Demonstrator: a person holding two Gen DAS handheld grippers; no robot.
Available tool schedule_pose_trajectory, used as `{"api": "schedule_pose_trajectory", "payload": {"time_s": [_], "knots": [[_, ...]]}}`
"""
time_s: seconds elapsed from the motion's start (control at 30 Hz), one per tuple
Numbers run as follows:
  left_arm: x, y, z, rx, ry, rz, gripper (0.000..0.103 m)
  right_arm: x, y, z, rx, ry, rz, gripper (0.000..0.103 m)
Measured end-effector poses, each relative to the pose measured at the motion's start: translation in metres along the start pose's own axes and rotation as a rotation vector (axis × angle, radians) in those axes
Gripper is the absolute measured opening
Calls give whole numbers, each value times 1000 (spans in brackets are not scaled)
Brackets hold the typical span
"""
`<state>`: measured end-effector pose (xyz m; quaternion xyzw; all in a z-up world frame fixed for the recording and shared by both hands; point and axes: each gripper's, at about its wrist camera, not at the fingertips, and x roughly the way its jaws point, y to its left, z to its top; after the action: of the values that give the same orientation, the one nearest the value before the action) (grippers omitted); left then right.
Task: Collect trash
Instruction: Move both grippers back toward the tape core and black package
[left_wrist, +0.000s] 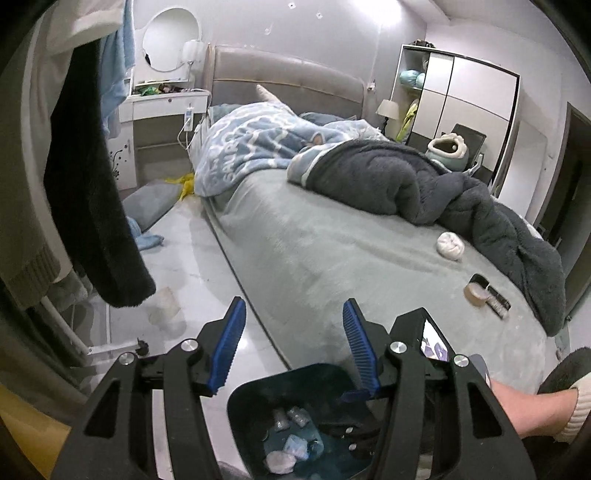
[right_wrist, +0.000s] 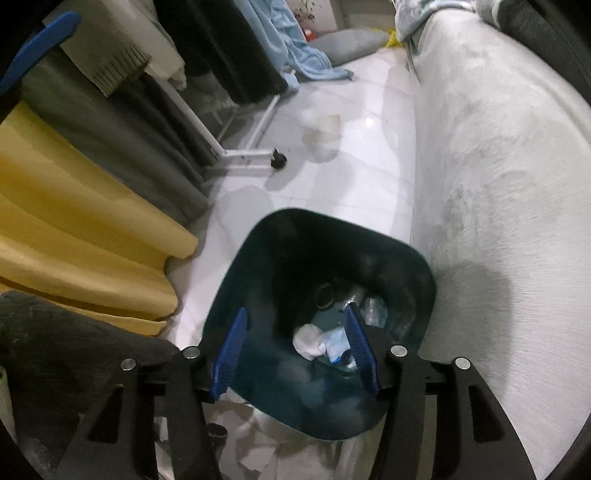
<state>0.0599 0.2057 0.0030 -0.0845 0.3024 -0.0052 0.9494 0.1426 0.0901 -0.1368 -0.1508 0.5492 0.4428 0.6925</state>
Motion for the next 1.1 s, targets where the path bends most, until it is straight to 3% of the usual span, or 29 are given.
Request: {"api": "schedule_pose_trajectory", "payload": {"time_s": [0.27,0.67,1.1], "knots": [[7,-29,16,27,-19,-15,59,-54,-22,-5,-42,-138,-51,66],[37,-85,25,90,8,-92,60,-123,-78,-28,-5,-295,-160,71],[61,-136,31,150,19,-182,67,-188,-156,-42,153,-420,-300,77]]}}
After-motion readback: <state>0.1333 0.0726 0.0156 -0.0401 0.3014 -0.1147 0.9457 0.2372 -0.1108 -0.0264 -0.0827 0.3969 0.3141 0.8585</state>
